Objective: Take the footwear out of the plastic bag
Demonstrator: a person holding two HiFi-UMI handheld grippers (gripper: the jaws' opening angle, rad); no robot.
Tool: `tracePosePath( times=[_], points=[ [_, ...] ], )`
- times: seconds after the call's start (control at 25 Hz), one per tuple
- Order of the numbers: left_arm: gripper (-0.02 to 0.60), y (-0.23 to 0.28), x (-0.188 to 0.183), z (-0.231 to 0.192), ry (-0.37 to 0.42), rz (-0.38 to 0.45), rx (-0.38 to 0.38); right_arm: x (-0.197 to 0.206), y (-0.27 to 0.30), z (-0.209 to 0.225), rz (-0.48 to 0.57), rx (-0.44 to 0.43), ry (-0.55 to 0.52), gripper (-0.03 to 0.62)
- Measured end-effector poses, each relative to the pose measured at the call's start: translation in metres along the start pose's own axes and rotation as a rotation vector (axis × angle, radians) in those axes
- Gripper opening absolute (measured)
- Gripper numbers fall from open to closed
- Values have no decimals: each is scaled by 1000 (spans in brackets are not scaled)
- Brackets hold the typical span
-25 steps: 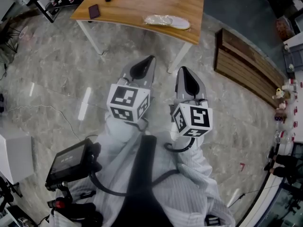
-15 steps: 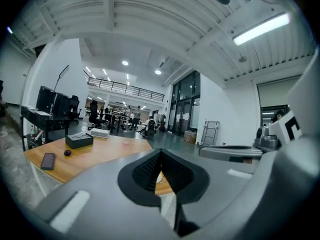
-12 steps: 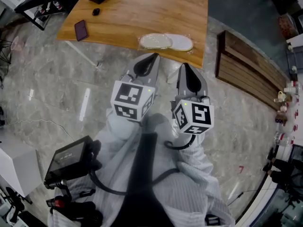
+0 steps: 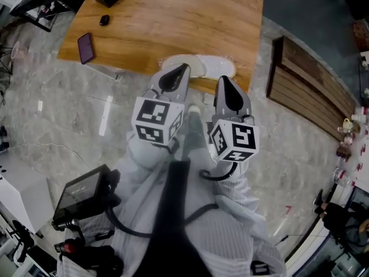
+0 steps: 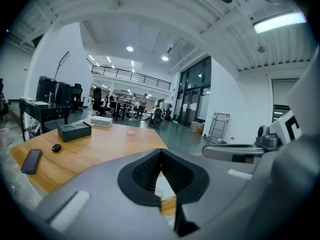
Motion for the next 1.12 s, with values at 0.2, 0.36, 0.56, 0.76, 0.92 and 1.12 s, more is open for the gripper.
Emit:
tracePosePath(
  times=[0.2, 0.36, 0.56, 0.76, 0.92, 1.12],
  points=[
    [0, 78, -13, -15, -19, -19, -24, 0, 64, 52, -73, -45, 41, 14],
    [0, 118, -15, -21, -59, -52, -50, -5, 97, 84, -135, -75, 48, 14],
    [2, 149, -6, -36, -122, -129, -65, 3, 126, 114, -249, -102, 82, 37],
    [12, 169, 15, -62, -252, -274, 21, 18, 145, 145, -365, -93, 106, 63],
    [93, 162, 35, -93, -375, -398, 72, 35, 150, 176, -542, -149, 156, 72],
    [176, 140, 52, -138, -467, -514, 70, 65, 157, 214, -785, -290, 242, 104]
  ],
)
Point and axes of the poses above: the fingertips, and each gripper's own axes: y forward along the fingers, z to its right, x out of its underside, the point moved 10 cm from there along -y, backward along the fingers, and after that the axes turned 1 degree about -y, right-handed, at the moved point
